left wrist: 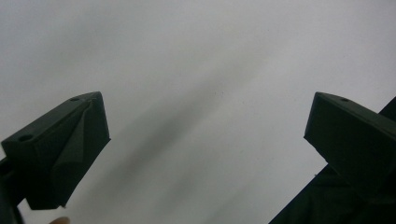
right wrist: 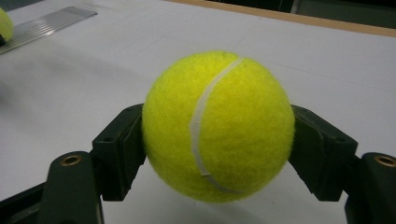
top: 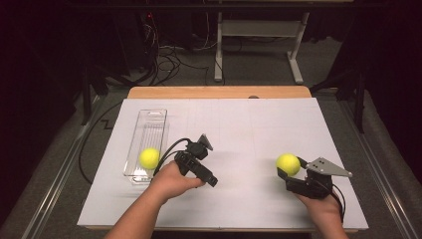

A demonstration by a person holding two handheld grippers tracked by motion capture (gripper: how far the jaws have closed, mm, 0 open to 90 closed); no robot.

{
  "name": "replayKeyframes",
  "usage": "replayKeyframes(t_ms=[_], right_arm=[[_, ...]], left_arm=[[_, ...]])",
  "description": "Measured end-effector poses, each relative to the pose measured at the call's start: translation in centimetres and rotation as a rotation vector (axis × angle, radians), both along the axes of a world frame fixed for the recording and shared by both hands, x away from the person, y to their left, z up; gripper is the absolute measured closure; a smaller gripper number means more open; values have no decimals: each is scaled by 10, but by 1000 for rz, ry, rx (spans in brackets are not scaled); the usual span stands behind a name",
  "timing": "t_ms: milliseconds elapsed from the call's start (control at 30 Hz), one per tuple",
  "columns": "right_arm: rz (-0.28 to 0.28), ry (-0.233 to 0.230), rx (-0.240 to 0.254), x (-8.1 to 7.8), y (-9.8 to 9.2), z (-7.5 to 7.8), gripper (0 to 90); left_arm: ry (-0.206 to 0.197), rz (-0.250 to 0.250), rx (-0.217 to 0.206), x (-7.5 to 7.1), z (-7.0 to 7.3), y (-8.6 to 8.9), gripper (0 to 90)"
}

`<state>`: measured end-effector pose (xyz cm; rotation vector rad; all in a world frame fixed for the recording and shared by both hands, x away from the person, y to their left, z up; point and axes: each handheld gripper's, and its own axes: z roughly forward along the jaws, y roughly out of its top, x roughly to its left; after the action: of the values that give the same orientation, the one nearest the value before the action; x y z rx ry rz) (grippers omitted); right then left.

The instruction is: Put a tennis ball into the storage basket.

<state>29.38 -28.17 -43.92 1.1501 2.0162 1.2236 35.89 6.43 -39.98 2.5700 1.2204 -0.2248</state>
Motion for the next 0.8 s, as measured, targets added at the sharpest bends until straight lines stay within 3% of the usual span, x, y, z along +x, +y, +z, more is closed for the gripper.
replayKeyframes(t_ms=[500,800], right_arm=[[91,26,-36,6,26,-10,267],[145,11,-11,6,44,-8,267]], left_arm=[[-2,4,-10,0,1,0,8],[-4,7,-13,-1,3,2,8]])
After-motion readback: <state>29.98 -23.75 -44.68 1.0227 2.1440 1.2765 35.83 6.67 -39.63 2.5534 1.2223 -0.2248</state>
